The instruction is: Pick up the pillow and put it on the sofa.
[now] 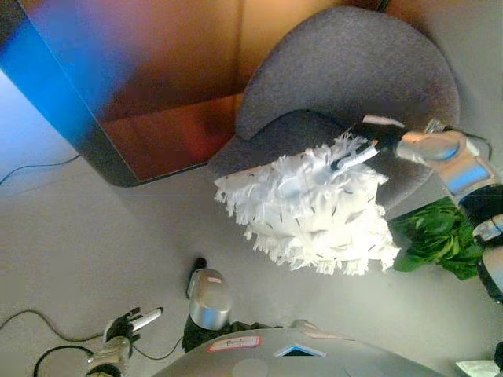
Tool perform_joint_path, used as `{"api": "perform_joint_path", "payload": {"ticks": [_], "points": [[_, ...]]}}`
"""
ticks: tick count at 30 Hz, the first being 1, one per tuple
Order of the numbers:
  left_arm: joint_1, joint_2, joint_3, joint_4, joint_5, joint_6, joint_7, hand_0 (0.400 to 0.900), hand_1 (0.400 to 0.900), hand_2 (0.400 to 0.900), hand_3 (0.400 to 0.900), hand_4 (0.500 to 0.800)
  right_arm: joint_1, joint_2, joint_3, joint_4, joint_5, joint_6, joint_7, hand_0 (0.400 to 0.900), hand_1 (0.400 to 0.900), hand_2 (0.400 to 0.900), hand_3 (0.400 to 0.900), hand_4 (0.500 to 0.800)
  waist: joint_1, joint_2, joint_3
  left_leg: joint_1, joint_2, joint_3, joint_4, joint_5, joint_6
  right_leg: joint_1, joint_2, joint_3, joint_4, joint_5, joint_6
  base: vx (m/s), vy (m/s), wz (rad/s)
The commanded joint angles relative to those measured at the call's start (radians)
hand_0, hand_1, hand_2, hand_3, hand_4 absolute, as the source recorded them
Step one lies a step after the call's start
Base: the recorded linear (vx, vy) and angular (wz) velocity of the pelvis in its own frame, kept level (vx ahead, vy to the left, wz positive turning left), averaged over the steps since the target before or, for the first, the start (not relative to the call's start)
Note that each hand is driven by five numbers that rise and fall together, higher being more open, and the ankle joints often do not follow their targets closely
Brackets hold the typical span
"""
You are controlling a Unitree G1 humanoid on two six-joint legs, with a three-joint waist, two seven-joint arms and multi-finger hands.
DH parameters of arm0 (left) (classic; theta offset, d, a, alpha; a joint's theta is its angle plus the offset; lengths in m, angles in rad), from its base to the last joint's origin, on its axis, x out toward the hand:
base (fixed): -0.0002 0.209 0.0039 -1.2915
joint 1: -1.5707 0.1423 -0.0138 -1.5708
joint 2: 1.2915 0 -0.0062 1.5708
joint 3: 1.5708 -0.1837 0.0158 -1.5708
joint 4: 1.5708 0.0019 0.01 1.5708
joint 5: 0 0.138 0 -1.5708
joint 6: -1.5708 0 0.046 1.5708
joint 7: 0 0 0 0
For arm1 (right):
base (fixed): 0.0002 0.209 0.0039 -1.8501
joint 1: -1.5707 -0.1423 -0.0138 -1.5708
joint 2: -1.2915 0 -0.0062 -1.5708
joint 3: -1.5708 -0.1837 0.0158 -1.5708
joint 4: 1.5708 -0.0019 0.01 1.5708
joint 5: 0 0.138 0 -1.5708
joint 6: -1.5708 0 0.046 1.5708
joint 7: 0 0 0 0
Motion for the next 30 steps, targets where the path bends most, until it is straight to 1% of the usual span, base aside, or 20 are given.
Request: {"api": "perform_joint_path", "payload": {"ticks": [1, 2, 3, 5, 6, 7, 8, 9, 10, 11, 12, 13, 14, 15, 16, 18, 19, 23, 26, 30], "points": [[-0.114, 0.076, -0.046, -0.002, -0.013, -0.020, 0.045, 0.900, 0.900, 0.900, 0.900, 0.800, -0.166, -0.053, -0.174, -0.054, 0.024, -0.050, -0.051, 0.400, 0.400, 0.400, 0.400, 0.500, -0.022, -0.019, -0.049, -0.029, -0.123, 0.022, -0.068, 0.083, 0.093, 0.074, -0.022, -0.014, 0.177, 0.341, 0.006, 0.45, 0.193, 0.11], [-0.117, 0.081, -0.052, 0.001, -0.013, -0.017, 0.042, 0.900, 0.900, 0.900, 0.900, 0.800, -0.165, -0.054, -0.179, -0.045, 0.022, -0.053, -0.043, 0.400, 0.400, 0.400, 0.400, 0.500, -0.028, -0.009, -0.051, 0.005, -0.126, 0.019, -0.091, 0.075, 0.106, 0.053, -0.019, 0.006, 0.220, 0.351, 0.002, 0.45, 0.152, 0.14], [-0.116, 0.084, -0.057, 0.003, -0.014, -0.016, 0.041, 0.900, 0.900, 0.900, 0.900, 0.800, -0.171, -0.054, -0.177, -0.032, 0.026, -0.054, -0.037, 0.400, 0.400, 0.400, 0.400, 0.500, -0.034, 0.000, -0.054, 0.036, -0.125, 0.023, -0.117, 0.074, 0.111, 0.035, -0.014, 0.009, 0.240, 0.354, 0.000, 0.43, 0.091, 0.18], [-0.107, 0.092, -0.066, 0.005, -0.027, -0.016, 0.046, 0.900, 0.900, 0.900, 0.900, 0.800, -0.209, -0.049, -0.151, 0.009, 0.034, -0.047, -0.014, 0.400, 0.400, 0.400, 0.400, 0.500, -0.048, 0.012, -0.063, 0.106, -0.122, 0.039, -0.191, 0.079, 0.112, -0.007, 0.016, -0.002, 0.213, 0.335, -0.006, 0.37, 0.008, 0.19], [-0.103, 0.101, -0.063, 0.012, -0.030, -0.013, 0.043, 0.900, 0.900, 0.900, 0.900, 0.800, -0.252, -0.044, -0.121, 0.068, 0.023, -0.051, 0.005, 0.400, 0.400, 0.400, 0.400, 0.500, -0.052, 0.012, -0.068, 0.146, -0.123, 0.041, -0.243, 0.087, 0.110, -0.030, 0.042, -0.032, 0.144, 0.313, -0.013, 0.28, -0.102, 0.18], [-0.100, 0.101, -0.063, 0.018, -0.031, -0.016, 0.047, 0.900, 0.900, 0.900, 0.900, 0.800, -0.274, -0.041, -0.104, 0.104, 0.018, -0.059, 0.009, 0.400, 0.400, 0.400, 0.400, 0.500, -0.049, 0.008, -0.067, 0.163, -0.125, 0.034, -0.268, 0.092, 0.106, -0.034, 0.047, -0.050, 0.088, 0.317, -0.016, 0.31, -0.159, 0.28], [-0.098, 0.102, -0.058, 0.025, -0.027, -0.020, 0.049, 0.900, 0.900, 0.900, 0.900, 0.800, -0.290, -0.037, -0.092, 0.138, 0.013, -0.066, 0.008, 0.400, 0.400, 0.400, 0.400, 0.500, -0.052, 0.003, -0.065, 0.175, -0.125, 0.020, -0.285, 0.093, 0.104, -0.050, 0.054, -0.043, 0.030, 0.329, -0.018, 0.22, -0.194, 0.40], [-0.095, 0.104, -0.055, 0.034, -0.027, -0.022, 0.051, 0.900, 0.900, 0.900, 0.900, 0.800, -0.306, -0.036, -0.078, 0.173, 0.003, -0.064, 0.007, 0.400, 0.400, 0.400, 0.400, 0.500, -0.060, 0.000, -0.060, 0.187, -0.121, 0.003, -0.300, 0.093, 0.100, -0.075, 0.067, -0.017, -0.031, 0.340, -0.019, 0.20, -0.251, 0.67], [-0.092, 0.107, -0.054, 0.042, -0.031, -0.029, 0.053, 0.900, 0.900, 0.900, 0.900, 0.800, -0.314, -0.039, -0.070, 0.204, -0.006, -0.062, 0.001, 0.400, 0.400, 0.400, 0.400, 0.500, -0.073, -0.006, -0.055, 0.188, -0.112, -0.012, -0.307, 0.093, 0.094, -0.101, 0.089, 0.007, -0.116, 0.322, -0.024, 0.17, -0.218, 0.77], [-0.092, 0.109, -0.046, 0.049, -0.034, -0.033, 0.055, 0.900, 0.900, 0.900, 0.900, 0.800, -0.307, -0.040, -0.080, 0.200, -0.021, -0.048, -0.001, 0.400, 0.400, 0.400, 0.400, 0.500, -0.082, -0.003, -0.045, 0.183, -0.103, -0.011, -0.296, 0.082, 0.096, -0.135, 0.078, 0.023, -0.084, 0.326, -0.026, 0.19, -0.199, 0.79], [-0.080, 0.108, -0.030, 0.036, -0.044, -0.020, 0.068, 0.900, 0.900, 0.900, 0.900, 0.800, -0.279, -0.044, -0.092, 0.172, -0.023, -0.015, -0.012, 0.400, 0.400, 0.400, 0.400, 0.500, -0.091, -0.005, -0.032, 0.186, -0.096, -0.008, -0.291, 0.073, 0.100, -0.170, 0.077, 0.051, -0.026, 0.351, -0.025, 0.16, -0.132, 0.56], [-0.073, 0.109, -0.026, 0.030, -0.047, -0.020, 0.073, 0.900, 0.900, 0.900, 0.900, 0.800, -0.266, -0.048, -0.098, 0.164, -0.022, 0.000, -0.016, 0.400, 0.400, 0.400, 0.400, 0.500, -0.088, -0.007, -0.031, 0.184, -0.095, -0.012, -0.288, 0.072, 0.101, -0.158, 0.087, 0.051, -0.026, 0.327, -0.027, 0.18, -0.189, 0.54], [-0.063, 0.116, -0.019, 0.025, -0.035, -0.021, 0.069, 0.900, 0.900, 0.900, 0.900, 0.800, -0.250, -0.058, -0.103, 0.170, -0.029, 0.019, -0.017, 0.400, 0.400, 0.400, 0.400, 0.500, -0.081, -0.014, -0.031, 0.178, -0.099, -0.029, -0.286, 0.073, 0.103, -0.122, 0.108, 0.041, -0.059, 0.283, -0.034, 0.14, -0.195, 0.40], [-0.055, 0.118, -0.020, 0.025, -0.024, -0.024, 0.062, 0.900, 0.900, 0.900, 0.900, 0.800, -0.249, -0.066, -0.100, 0.207, -0.033, 0.012, -0.014, 0.400, 0.400, 0.400, 0.400, 0.500, -0.068, -0.020, -0.033, 0.170, -0.103, -0.040, -0.294, 0.080, 0.101, -0.097, 0.120, 0.022, -0.096, 0.268, -0.042, 0.17, -0.206, 0.39], [-0.050, 0.115, -0.020, 0.033, -0.013, -0.034, 0.059, 0.900, 0.900, 0.900, 0.900, 0.800, -0.259, -0.073, -0.096, 0.272, -0.043, -0.017, 0.002, 0.400, 0.400, 0.400, 0.400, 0.500, -0.057, -0.022, -0.034, 0.169, -0.106, -0.048, -0.304, 0.087, 0.098, -0.073, 0.131, 0.010, -0.127, 0.253, -0.051, 0.18, -0.147, 0.26], [-0.038, 0.106, -0.025, 0.052, -0.017, -0.053, 0.066, 0.900, 0.900, 0.900, 0.900, 0.800, -0.293, -0.082, -0.082, 0.376, -0.067, -0.049, 0.035, 0.400, 0.400, 0.400, 0.400, 0.500, -0.038, -0.021, -0.041, 0.172, -0.109, -0.056, -0.325, 0.095, 0.093, -0.042, 0.146, -0.005, -0.168, 0.227, -0.066, 0.20, -0.078, 0.23], [-0.026, 0.100, -0.022, 0.059, -0.017, -0.068, 0.070, 0.900, 0.900, 0.900, 0.900, 0.800, -0.319, -0.086, -0.070, 0.428, -0.082, -0.052, 0.056, 0.400, 0.400, 0.400, 0.400, 0.500, -0.028, -0.019, -0.045, 0.174, -0.112, -0.062, -0.339, 0.102, 0.090, -0.024, 0.151, -0.017, -0.188, 0.217, -0.070, 0.23, -0.059, 0.29], [0.016, 0.099, -0.020, 0.054, -0.011, -0.098, 0.056, 0.900, 0.900, 0.900, 0.900, 0.800, -0.344, -0.091, -0.057, 0.513, -0.109, 0.003, 0.074, 0.400, 0.400, 0.400, 0.400, 0.500, 0.008, -0.010, -0.055, 0.161, -0.125, -0.087, -0.375, 0.124, 0.082, 0.001, 0.164, -0.040, -0.237, 0.209, -0.081, 0.16, -0.075, 0.23], [0.022, 0.104, -0.020, 0.059, -0.023, -0.117, 0.034, 0.900, 0.900, 0.900, 0.900, 0.800, -0.351, -0.079, -0.072, 0.542, -0.096, 0.045, 0.057, 0.400, 0.400, 0.400, 0.400, 0.500, 0.025, 0.000, -0.047, 0.135, -0.131, -0.106, -0.383, 0.136, 0.078, -0.009, 0.168, -0.049, -0.260, 0.214, -0.085, 0.04, -0.091, 0.17], [0.020, 0.102, -0.024, 0.061, -0.054, -0.145, 0.008, 0.900, 0.900, 0.900, 0.900, 0.800, -0.367, -0.064, -0.073, 0.552, -0.078, 0.081, 0.009, 0.400, 0.400, 0.400, 0.400, 0.500, 0.036, 0.015, -0.021, 0.100, -0.130, -0.118, -0.392, 0.150, 0.073, -0.025, 0.168, -0.057, -0.283, 0.222, -0.088, -0.04, -0.076, 0.10]]}}
